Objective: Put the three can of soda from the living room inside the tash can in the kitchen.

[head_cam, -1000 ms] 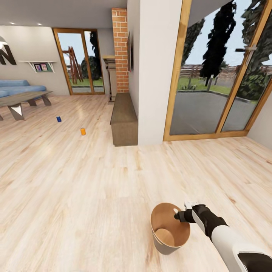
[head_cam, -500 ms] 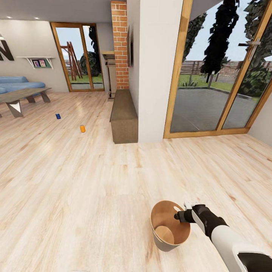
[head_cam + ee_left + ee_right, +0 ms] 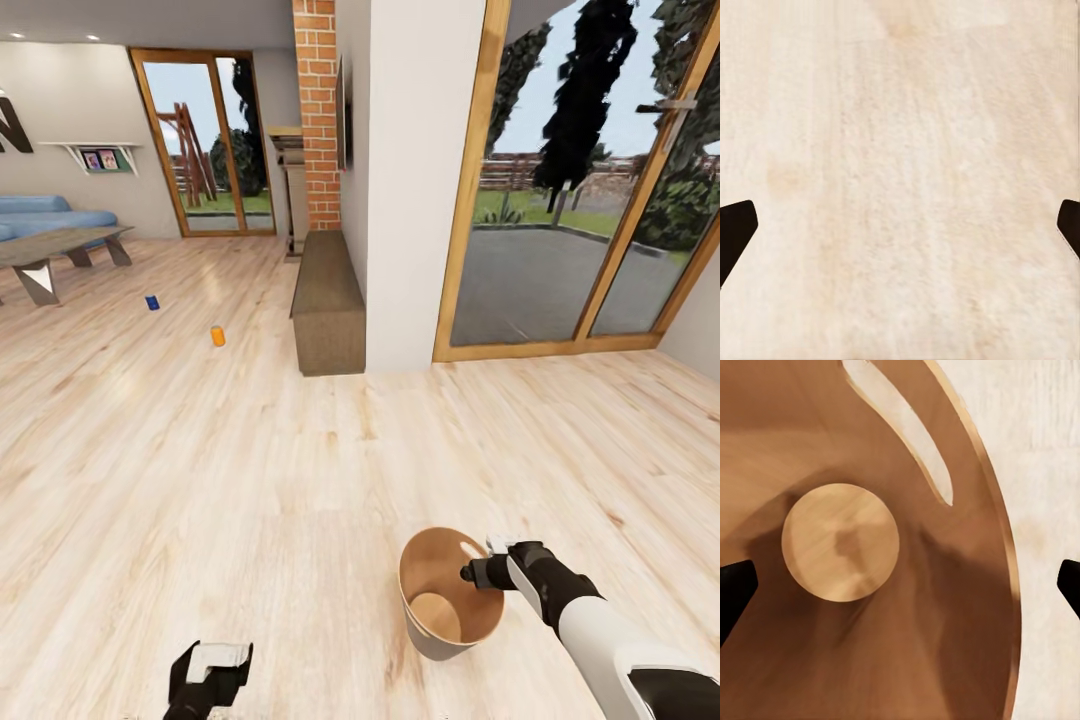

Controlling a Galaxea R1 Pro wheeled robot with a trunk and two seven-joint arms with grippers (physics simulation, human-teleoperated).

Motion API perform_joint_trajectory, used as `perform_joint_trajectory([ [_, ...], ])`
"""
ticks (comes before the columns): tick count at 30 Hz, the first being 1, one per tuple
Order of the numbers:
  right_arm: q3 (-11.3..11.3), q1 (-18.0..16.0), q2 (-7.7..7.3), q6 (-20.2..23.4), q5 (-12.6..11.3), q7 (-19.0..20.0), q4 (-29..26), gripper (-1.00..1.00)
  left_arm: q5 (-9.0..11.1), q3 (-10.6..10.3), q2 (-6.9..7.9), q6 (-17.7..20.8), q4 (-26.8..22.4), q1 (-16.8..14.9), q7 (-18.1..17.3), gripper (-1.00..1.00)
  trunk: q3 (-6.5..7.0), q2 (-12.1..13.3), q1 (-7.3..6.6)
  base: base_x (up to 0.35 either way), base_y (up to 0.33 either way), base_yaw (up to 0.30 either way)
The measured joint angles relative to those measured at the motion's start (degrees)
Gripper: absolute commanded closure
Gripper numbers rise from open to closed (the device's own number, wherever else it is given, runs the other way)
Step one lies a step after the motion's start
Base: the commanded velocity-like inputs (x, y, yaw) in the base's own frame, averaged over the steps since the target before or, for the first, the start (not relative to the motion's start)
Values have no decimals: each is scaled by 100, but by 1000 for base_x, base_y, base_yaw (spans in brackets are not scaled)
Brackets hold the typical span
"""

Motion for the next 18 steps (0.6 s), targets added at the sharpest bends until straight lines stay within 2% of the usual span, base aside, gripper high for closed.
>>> perform_joint_trajectory([
  [2,-2,0,-3,-2,1,-1,-3,-100,2,-3,1,-2,-31,-5,0,-100,-44,-3,5,0,0,0],
  [18,-44,0,-60,-7,-5,41,-63,-100,9,17,21,-24,-37,2,-3,-100,-45,-3,5,0,0,0],
])
